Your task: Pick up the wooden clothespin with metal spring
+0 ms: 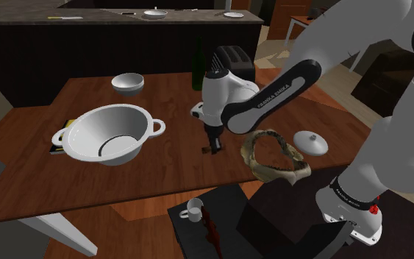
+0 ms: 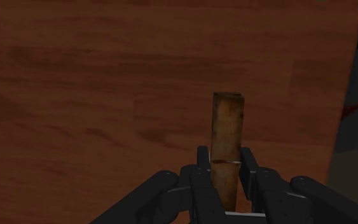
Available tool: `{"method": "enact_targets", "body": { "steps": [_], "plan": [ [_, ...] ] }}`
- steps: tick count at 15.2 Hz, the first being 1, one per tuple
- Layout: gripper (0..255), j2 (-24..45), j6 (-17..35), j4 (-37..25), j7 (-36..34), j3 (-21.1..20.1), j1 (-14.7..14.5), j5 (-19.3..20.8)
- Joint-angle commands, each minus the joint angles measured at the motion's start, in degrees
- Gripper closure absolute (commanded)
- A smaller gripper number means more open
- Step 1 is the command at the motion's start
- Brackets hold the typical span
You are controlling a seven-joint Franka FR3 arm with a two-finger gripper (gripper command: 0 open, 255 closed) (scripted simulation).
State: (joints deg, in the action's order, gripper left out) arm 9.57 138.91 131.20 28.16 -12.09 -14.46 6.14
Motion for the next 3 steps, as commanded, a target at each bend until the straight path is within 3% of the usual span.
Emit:
{"method": "enact_targets", "body": {
  "steps": [1, 3],
  "plan": [
    [255, -1.2, -1.5, -0.3, 0.4, -0.2, 0.1, -0.5],
    [255, -1.3, -1.6, -0.3, 0.4, -0.2, 0.1, -0.6]
  ]
}}
